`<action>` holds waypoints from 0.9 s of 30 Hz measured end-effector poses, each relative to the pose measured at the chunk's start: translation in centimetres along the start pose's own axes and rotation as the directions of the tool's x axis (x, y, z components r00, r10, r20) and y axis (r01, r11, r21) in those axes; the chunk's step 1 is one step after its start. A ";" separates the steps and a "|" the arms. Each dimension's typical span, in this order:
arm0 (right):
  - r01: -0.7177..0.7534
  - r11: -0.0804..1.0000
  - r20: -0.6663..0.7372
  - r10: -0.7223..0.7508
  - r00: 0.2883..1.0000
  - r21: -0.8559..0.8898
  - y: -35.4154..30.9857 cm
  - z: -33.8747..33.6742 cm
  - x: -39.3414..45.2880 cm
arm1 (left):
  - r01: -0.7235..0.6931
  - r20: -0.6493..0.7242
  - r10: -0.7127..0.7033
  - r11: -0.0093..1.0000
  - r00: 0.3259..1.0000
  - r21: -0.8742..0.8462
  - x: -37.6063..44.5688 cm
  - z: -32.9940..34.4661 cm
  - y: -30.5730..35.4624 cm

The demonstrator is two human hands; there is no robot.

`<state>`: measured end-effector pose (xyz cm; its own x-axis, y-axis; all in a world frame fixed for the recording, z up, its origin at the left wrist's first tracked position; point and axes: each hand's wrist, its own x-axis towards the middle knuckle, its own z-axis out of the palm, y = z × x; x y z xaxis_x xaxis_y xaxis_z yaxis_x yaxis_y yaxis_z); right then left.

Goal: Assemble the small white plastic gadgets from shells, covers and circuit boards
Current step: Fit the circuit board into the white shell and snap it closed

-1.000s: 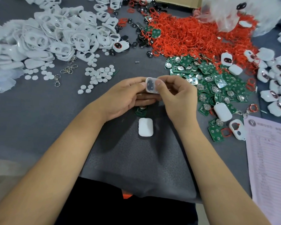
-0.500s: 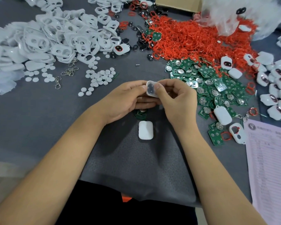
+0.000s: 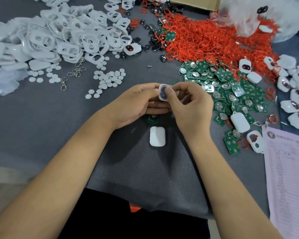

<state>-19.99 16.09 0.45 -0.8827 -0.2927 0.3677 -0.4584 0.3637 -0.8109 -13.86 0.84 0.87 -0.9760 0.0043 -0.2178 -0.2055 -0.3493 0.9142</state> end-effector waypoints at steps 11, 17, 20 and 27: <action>-0.043 0.997 -0.092 0.048 0.995 0.064 -0.3 -0.6 0.0 | -0.031 -0.016 0.031 0.999 0.999 -0.033 0.0 -0.2 -0.2; -0.120 0.983 0.031 0.116 0.993 0.136 0.2 -1.2 0.5 | -0.126 -0.005 0.127 0.988 0.992 0.092 -0.3 -0.3 -0.7; -0.148 0.982 0.111 0.135 0.985 0.118 0.4 -1.2 0.5 | -0.132 -0.008 0.135 0.983 0.991 0.129 -0.3 -0.3 -0.7; -0.108 0.994 0.093 0.104 0.990 0.031 0.4 -1.0 0.2 | -0.132 0.024 0.130 0.963 0.991 0.234 -0.5 -0.4 -0.7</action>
<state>-20.50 17.04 0.64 -0.9122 -0.3345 0.2368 -0.3571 0.3652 -0.8597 -13.15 0.71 0.17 -0.9959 -0.0183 -0.0891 -0.0863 -0.1181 0.9892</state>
